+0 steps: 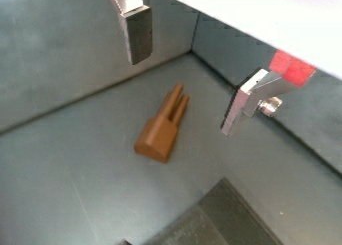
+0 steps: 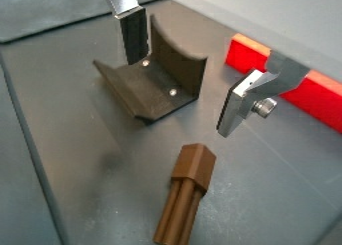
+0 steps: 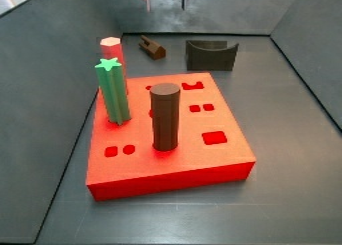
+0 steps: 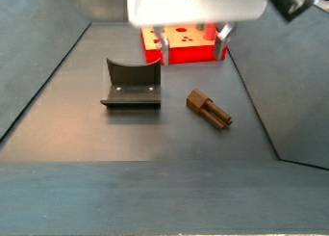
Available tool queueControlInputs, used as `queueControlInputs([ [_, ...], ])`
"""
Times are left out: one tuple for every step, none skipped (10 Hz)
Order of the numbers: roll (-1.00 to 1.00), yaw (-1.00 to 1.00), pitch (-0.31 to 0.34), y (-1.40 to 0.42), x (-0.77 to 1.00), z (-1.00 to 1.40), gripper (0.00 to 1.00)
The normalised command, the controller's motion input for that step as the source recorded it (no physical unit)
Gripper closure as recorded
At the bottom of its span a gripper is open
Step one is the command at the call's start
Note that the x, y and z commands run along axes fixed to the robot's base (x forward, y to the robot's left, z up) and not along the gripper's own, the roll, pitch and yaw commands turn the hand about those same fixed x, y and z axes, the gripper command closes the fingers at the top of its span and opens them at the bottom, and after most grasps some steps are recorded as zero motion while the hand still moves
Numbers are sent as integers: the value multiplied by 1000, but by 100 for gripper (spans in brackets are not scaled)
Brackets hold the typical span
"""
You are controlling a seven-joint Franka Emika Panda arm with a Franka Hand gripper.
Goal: Pick up the 3 prong object. Move up. Place the 3 prong object on the fixture. Regrasp the 3 prong object. Move to above the board. Insert the 3 prong object.
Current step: Pick up the 3 prong object.
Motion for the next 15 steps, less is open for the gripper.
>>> queueControlInputs([
  [0,369,0,-31,269,-1000,0],
  [0,397,0,0,280,-1000,0],
  [0,400,0,0,277,-1000,0],
  [0,406,-1,0,283,-1000,0],
  [9,429,-7,0,286,-1000,0],
  [59,514,-34,0,54,-1000,0],
  [220,474,-77,-37,-300,-891,0],
  [217,451,-114,0,-677,-880,0],
  [160,466,-130,0,-634,-911,0],
  [124,454,-124,0,-369,-811,0],
  [146,363,-30,-37,-203,-394,0],
  [141,294,0,0,-383,0,0],
  [30,234,-120,0,-537,-306,0],
  [199,283,-123,-54,-414,-909,0],
  [99,340,-84,-140,-206,-1000,0],
])
